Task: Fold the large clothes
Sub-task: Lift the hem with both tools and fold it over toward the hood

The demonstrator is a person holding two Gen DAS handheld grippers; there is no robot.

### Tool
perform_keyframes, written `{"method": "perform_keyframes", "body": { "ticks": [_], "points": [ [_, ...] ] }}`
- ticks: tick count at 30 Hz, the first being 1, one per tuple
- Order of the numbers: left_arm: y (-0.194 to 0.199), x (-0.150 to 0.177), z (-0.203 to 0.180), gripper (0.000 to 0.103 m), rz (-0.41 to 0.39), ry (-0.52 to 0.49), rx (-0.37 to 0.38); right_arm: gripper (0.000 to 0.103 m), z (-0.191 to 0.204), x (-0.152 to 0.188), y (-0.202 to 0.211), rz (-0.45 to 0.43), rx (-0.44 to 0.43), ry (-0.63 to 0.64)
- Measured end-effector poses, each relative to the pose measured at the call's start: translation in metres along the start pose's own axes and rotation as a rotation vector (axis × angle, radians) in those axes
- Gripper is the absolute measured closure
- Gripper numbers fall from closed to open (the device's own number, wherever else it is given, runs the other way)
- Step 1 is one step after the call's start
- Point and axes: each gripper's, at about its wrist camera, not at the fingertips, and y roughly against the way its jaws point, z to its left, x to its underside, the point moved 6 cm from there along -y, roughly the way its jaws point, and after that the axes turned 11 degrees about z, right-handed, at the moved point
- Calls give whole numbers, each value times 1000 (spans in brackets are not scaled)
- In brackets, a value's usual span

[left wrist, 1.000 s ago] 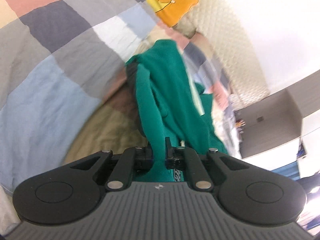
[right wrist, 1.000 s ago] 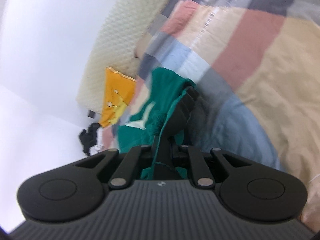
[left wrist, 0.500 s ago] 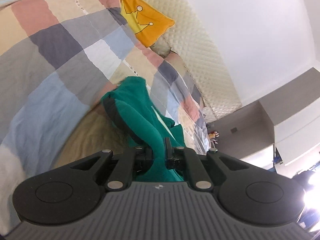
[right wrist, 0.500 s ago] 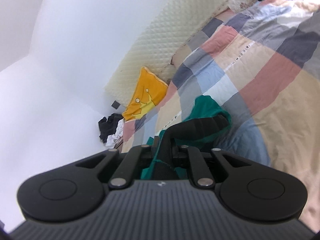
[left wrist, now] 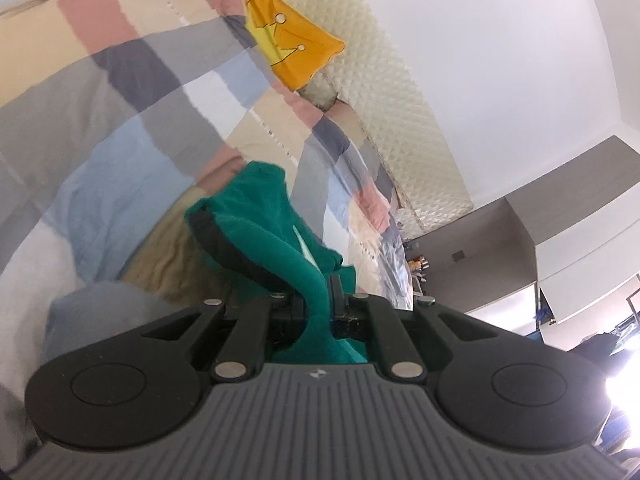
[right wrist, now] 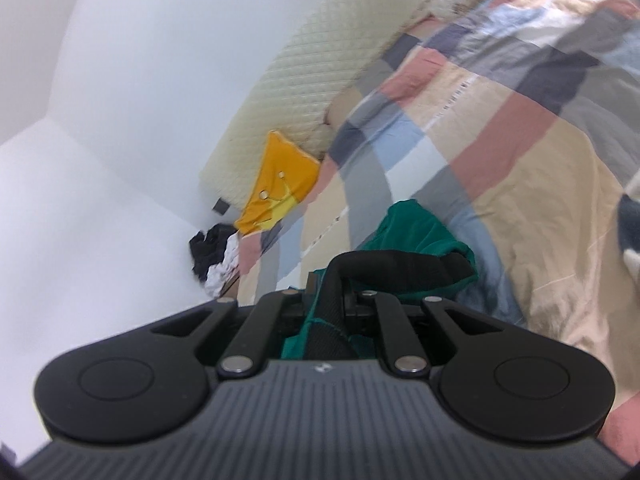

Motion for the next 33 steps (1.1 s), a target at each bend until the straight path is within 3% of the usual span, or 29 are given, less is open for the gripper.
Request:
{"method": "perform_keyframes", "body": {
  "ticks": [6,14,24,33],
  "points": [
    [-49,-61,-15,94,-55,19,2,92,-7,-42,-43,-29,29,-60],
    [-162,-172,-6,94,-132,83,-157,92,-23,-111,-147,-62,154,-164],
    [-297,-272,57,94,-74,99,-381,92,-82,-147,-262,-43,273,-290],
    [-408,-304,138,93,40,96,-528,92,-163,-137,-344,11,344,-379]
  ]
}}
